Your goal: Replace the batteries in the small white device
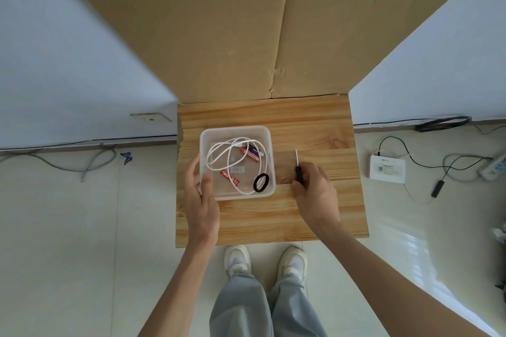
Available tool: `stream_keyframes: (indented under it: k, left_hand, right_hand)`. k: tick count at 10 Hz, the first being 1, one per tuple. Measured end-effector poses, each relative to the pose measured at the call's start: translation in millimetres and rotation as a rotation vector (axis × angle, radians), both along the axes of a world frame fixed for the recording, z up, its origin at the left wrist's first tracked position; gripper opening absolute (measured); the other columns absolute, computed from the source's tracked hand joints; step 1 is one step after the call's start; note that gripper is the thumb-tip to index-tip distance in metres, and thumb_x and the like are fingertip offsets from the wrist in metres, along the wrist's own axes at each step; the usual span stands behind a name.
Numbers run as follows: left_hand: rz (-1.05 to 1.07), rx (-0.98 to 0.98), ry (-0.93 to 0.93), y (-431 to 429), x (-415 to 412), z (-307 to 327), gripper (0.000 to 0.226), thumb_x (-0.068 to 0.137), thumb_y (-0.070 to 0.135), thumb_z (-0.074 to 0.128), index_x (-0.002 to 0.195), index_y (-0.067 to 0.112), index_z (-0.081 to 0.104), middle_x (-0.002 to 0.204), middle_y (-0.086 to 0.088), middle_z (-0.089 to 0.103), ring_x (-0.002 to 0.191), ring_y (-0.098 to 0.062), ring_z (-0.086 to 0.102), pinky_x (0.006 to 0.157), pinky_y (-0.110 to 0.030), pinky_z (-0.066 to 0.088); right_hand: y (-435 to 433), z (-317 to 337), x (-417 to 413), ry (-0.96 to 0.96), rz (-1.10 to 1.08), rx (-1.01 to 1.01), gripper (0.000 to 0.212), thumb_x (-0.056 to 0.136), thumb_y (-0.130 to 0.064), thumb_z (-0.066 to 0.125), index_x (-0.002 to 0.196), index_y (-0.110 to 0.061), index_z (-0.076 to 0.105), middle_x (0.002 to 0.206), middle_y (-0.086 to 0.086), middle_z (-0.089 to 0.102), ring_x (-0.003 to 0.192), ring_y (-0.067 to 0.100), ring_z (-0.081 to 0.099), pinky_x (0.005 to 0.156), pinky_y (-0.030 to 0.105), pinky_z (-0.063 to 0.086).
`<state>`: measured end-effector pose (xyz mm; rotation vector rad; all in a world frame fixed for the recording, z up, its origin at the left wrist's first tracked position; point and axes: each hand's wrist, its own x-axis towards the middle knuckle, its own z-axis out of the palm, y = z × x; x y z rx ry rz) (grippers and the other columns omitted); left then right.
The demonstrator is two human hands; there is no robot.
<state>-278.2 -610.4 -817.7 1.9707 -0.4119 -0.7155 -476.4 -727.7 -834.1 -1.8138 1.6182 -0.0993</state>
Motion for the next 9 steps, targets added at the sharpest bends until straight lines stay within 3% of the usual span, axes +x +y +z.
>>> stream_keyframes:
  k: [2,3,4,6,7,9]
  left_hand:
    - [-0.044,0.083,-0.035,10.9,6.1,-9.0,0.042,0.113,0.032,0.05,0.153,0.042,0.045,0.132,0.002,0.068,0.112,-0.016,0.071,0.085,-0.037,0.064]
    - [-0.063,0.126,-0.062,13.1,8.2,-7.8,0.047,0.11,0.023,0.056,0.152,0.041,0.046,0.13,0.002,0.069,0.107,-0.013,0.07,0.083,-0.033,0.063]
    - [-0.103,0.2,-0.088,13.9,13.5,-3.6,0.054,0.105,0.018,0.06,0.151,0.042,0.045,0.131,0.003,0.07,0.109,-0.014,0.071,0.091,-0.04,0.063]
    - [-0.412,0.566,-0.19,5.3,26.7,27.7,0.068,0.098,0.035,0.067,0.159,0.033,0.037,0.152,-0.009,0.053,0.139,-0.036,0.054,0.111,-0.055,0.051]
    - [-0.565,0.635,-0.294,-3.3,21.4,72.4,0.06,0.098,0.038,0.065,0.152,0.025,0.043,0.143,-0.012,0.06,0.133,-0.037,0.055,0.105,-0.055,0.054]
    - [-0.779,0.595,-0.517,-26.2,-8.4,193.9,0.038,0.1,0.047,0.061,0.128,0.022,0.06,0.112,-0.005,0.069,0.106,-0.032,0.065,0.087,-0.048,0.059]
  right_hand:
    - [4.9,0.1,3.6,0.073,0.071,-0.069,0.03,0.099,-0.016,0.069,0.126,-0.014,0.057,0.111,0.006,0.058,0.077,0.033,0.066,0.062,0.045,0.058]
    - [8.7,1.7,4.2,0.113,0.097,-0.054,0.031,0.099,-0.013,0.068,0.127,-0.011,0.055,0.114,0.008,0.058,0.077,0.034,0.067,0.062,0.045,0.059]
    - [11.9,5.6,1.9,0.148,0.145,-0.024,0.035,0.1,-0.013,0.066,0.132,-0.011,0.052,0.119,0.01,0.057,0.079,0.034,0.068,0.065,0.045,0.06]
    - [13.3,49.4,-7.7,0.223,0.243,0.085,0.047,0.104,-0.028,0.062,0.145,-0.014,0.043,0.128,0.011,0.056,0.095,0.036,0.071,0.071,0.042,0.057]
    - [8.3,96.8,-15.1,0.263,0.254,0.105,0.045,0.107,-0.036,0.058,0.145,-0.015,0.046,0.135,0.009,0.055,0.106,0.036,0.07,0.08,0.045,0.059]
    - [0.1,211.5,-26.8,0.366,0.356,0.198,0.029,0.105,-0.028,0.059,0.13,-0.013,0.058,0.128,0.01,0.062,0.113,0.033,0.066,0.082,0.041,0.055]
